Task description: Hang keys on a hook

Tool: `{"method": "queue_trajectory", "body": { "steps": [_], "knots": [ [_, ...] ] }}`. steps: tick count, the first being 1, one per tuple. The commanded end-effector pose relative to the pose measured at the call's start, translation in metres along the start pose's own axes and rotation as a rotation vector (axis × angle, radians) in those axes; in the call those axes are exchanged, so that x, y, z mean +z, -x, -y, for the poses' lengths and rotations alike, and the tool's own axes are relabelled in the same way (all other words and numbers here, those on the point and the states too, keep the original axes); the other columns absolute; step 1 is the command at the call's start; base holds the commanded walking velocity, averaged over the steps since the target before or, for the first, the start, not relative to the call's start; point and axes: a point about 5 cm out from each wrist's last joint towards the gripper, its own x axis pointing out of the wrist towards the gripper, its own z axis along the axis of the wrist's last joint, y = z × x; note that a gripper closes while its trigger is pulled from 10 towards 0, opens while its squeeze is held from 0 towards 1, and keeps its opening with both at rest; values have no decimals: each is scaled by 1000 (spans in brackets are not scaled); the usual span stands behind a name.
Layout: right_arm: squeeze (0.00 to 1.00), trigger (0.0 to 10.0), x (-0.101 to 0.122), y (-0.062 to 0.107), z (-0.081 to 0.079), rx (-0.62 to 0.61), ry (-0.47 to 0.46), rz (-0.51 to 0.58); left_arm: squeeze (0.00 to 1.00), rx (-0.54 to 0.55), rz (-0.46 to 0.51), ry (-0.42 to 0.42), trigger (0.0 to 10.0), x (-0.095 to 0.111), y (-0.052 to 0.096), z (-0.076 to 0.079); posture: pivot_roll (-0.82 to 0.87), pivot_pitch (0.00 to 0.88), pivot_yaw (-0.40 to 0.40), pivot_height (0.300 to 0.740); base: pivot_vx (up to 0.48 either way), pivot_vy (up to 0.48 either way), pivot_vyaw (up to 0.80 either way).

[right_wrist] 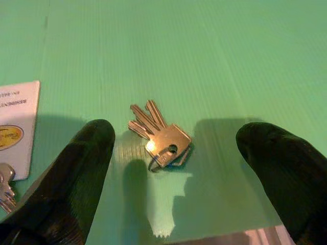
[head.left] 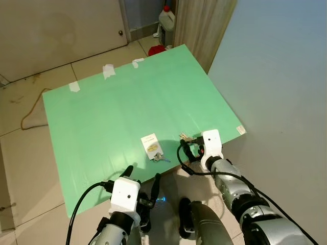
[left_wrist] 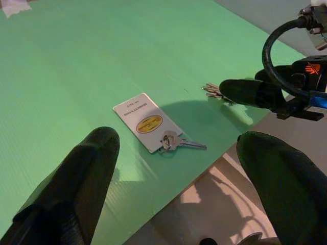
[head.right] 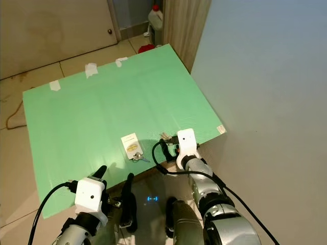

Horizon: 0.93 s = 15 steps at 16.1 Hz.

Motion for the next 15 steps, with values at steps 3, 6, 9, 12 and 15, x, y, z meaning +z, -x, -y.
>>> {"method": "queue_trajectory", "body": {
  "steps": [3,6,9,12,15],
  "knots": [
    [0,10000,-16,4,-4,1,-34,-75,0,12,-26,6,10000,-7,3,2,78,312,-41,722,0,0,0],
    [0,0,-19,3,-9,19,-3,-97,0,4,-20,-6,10000,-7,2,4,78,316,-40,722,0,0,0],
    [0,0,-21,3,-13,19,14,-105,0,5,-18,-11,10000,-7,2,4,76,323,-44,722,0,0,0],
    [0,0,-20,2,-17,10,-8,-104,0,9,-16,-11,10000,-6,2,5,73,325,-50,722,0,0,0],
    [0,0,-12,-5,-32,34,-30,-89,0,13,-10,-7,10000,-6,0,8,73,323,-62,722,0,0,0]
  ]
}}
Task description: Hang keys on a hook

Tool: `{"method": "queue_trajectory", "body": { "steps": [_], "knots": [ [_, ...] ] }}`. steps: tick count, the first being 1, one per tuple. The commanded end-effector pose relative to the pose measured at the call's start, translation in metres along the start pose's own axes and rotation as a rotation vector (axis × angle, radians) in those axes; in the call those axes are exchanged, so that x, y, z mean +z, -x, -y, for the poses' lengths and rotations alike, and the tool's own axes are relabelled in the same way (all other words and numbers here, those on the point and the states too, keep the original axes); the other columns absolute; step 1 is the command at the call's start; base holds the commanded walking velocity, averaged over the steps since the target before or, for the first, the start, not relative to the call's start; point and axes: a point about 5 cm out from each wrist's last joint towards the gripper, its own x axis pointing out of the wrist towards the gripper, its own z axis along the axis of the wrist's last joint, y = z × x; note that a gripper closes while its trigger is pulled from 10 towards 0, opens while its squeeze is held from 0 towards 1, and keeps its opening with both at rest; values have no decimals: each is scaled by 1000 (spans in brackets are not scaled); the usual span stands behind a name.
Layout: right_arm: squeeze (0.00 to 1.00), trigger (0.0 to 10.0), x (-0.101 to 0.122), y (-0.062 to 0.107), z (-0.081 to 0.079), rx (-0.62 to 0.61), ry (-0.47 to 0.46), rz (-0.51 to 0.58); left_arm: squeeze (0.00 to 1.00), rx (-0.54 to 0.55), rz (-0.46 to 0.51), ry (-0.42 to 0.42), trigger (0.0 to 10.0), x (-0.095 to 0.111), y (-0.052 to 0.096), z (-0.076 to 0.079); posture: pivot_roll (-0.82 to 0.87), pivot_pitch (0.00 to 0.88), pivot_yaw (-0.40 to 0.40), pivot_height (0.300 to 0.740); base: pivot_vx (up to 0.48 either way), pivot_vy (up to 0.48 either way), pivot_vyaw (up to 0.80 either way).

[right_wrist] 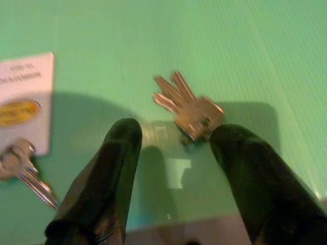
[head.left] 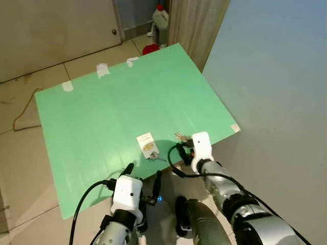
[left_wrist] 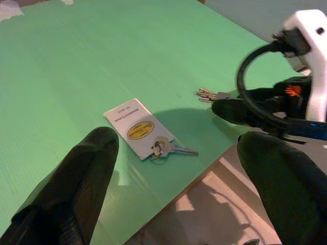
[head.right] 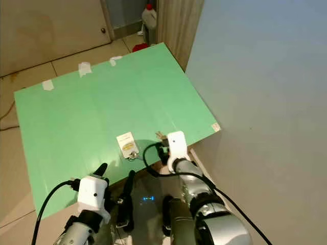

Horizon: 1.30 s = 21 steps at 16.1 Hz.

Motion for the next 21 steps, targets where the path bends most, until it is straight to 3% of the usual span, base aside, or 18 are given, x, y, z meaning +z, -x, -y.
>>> {"method": "queue_trajectory", "body": {
  "steps": [1,21],
  "knots": [
    [0,0,-10,2,-3,-1,-11,-44,0,-5,-32,5,10000,-7,4,5,74,322,-63,722,0,0,0],
    [0,0,-24,5,-12,18,-24,-119,0,61,-43,3,10000,-9,4,-1,76,363,-93,722,0,0,0]
  ]
}}
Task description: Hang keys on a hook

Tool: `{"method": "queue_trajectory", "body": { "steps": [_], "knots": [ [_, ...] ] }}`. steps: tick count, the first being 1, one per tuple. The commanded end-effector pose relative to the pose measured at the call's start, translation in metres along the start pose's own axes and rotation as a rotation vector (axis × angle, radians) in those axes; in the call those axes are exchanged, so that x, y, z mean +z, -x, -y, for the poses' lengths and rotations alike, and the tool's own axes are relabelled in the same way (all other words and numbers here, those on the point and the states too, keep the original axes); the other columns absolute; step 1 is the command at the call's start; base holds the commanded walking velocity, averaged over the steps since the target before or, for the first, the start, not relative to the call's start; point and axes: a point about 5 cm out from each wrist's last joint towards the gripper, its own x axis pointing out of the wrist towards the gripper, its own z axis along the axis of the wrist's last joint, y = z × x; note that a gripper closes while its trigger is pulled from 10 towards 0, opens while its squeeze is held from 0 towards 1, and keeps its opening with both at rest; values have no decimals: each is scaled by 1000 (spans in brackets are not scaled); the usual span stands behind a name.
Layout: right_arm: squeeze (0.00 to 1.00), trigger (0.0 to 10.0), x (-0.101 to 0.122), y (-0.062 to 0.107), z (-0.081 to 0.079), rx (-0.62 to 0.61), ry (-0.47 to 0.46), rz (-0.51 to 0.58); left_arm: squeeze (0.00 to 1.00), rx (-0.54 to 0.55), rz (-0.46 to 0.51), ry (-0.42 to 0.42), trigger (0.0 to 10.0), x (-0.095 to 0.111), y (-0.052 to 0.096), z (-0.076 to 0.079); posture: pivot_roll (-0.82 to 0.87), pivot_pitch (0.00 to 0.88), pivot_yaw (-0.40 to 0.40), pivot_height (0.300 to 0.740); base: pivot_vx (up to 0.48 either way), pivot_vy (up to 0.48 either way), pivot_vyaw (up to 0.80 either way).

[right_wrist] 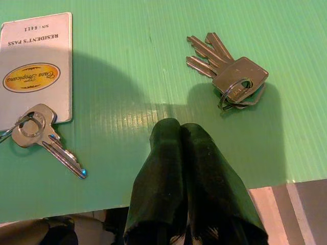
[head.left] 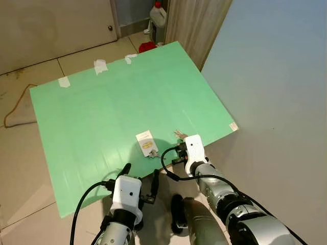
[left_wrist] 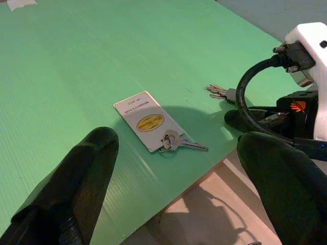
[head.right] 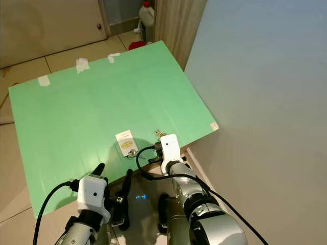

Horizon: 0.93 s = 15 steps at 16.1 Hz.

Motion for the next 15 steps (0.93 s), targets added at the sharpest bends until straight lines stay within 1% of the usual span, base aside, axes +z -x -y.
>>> {"method": "queue_trajectory", "body": {
  "steps": [1,2,3,4,5,6,8,10,13,15],
  "knots": [
    [0,0,-13,4,2,-17,2,-50,0,7,-40,1,10000,-7,4,1,75,362,-93,722,0,0,0],
    [0,6549,-10,3,6,-40,29,-51,0,7,-37,1,10000,-6,3,1,69,359,-94,722,0,0,0],
    [0,6549,-10,3,6,-43,28,-52,0,7,-37,1,10000,-6,3,1,69,359,-94,722,0,0,0],
    [1000,10000,-3,3,9,-51,46,-6,0,1,-37,0,10000,-7,3,3,66,352,-93,722,0,0,0],
    [1000,10000,10,1,13,-68,66,54,0,-27,-32,9,10000,-7,3,7,64,349,-92,722,0,0,0],
    [1000,10000,24,-1,18,-100,71,102,0,-76,-31,-6,10000,-8,5,14,60,345,-90,722,0,0,0],
    [1000,10000,37,-4,25,-128,79,130,0,-108,-34,-35,10000,-12,5,17,56,341,-89,722,0,0,0],
    [1000,10000,43,-5,30,-140,86,129,0,-126,-38,-69,10000,-16,1,16,57,343,-89,722,0,0,0],
    [1000,10000,47,-5,31,-140,84,134,0,-115,-31,-69,10000,-15,-1,13,62,339,-91,722,0,0,0],
    [1000,10000,46,-6,32,-151,66,123,0,-117,-21,-51,10000,-14,1,18,74,332,-91,722,0,0,0]
  ]
}}
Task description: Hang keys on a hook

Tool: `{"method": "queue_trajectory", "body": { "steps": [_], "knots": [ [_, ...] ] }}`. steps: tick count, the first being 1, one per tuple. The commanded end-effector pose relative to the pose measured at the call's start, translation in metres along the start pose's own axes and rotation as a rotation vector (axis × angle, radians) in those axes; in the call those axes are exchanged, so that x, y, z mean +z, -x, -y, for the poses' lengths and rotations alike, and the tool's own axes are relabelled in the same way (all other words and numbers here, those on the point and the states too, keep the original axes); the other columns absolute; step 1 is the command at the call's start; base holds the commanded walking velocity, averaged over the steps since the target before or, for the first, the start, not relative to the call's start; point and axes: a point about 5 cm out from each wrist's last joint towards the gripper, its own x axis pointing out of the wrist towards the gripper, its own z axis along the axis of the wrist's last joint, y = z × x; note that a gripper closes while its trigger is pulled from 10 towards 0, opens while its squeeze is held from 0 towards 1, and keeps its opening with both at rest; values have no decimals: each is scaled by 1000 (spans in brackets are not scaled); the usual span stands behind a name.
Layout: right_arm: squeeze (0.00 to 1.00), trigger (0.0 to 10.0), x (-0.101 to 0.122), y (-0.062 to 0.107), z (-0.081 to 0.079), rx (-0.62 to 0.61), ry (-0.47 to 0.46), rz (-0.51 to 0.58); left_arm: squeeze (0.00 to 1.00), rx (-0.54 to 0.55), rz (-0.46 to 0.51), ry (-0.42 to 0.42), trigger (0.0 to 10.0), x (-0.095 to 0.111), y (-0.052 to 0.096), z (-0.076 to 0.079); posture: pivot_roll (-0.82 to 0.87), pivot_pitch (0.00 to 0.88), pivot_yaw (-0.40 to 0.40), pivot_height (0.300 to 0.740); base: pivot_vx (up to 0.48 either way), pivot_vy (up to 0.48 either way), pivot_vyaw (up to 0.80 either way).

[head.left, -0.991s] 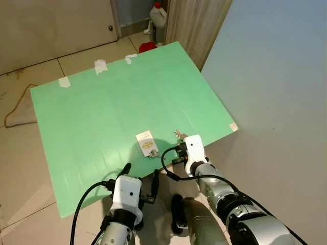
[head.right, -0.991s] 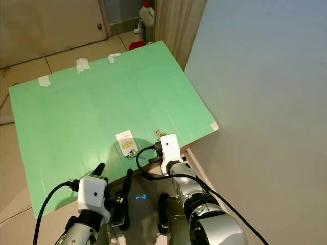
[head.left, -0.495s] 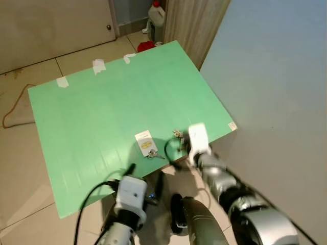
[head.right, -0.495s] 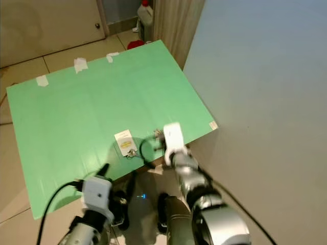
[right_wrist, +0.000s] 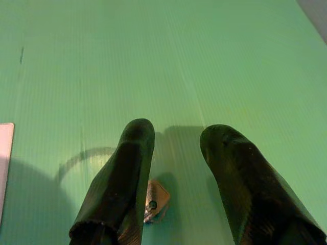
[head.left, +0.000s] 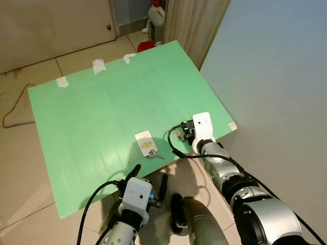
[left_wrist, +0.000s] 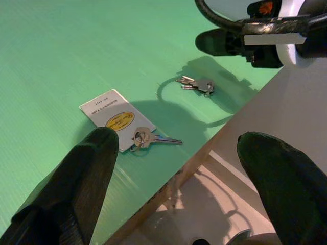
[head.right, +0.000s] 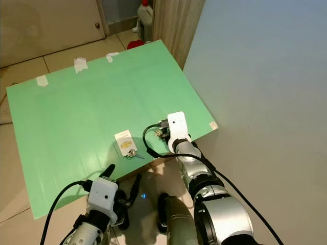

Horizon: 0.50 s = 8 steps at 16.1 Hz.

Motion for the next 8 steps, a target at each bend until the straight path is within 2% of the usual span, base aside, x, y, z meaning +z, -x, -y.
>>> {"method": "queue_trajectory", "body": {
  "steps": [1,6,7,8],
  "knots": [
    [1000,10000,-12,3,0,-16,-36,-61,0,-21,-20,17,10000,-5,7,10,80,331,-91,722,0,0,0],
    [1000,10000,-20,4,-5,-4,-102,-109,0,-4,-18,26,10000,-3,10,9,100,329,-89,722,0,0,0],
    [1000,10000,-27,6,-10,11,-136,-155,0,1,-15,27,10000,-2,10,9,103,329,-90,722,0,0,0],
    [820,10000,-31,7,-12,17,-166,-181,0,2,-14,28,10000,-2,10,9,103,329,-90,722,0,0,0]
  ]
}}
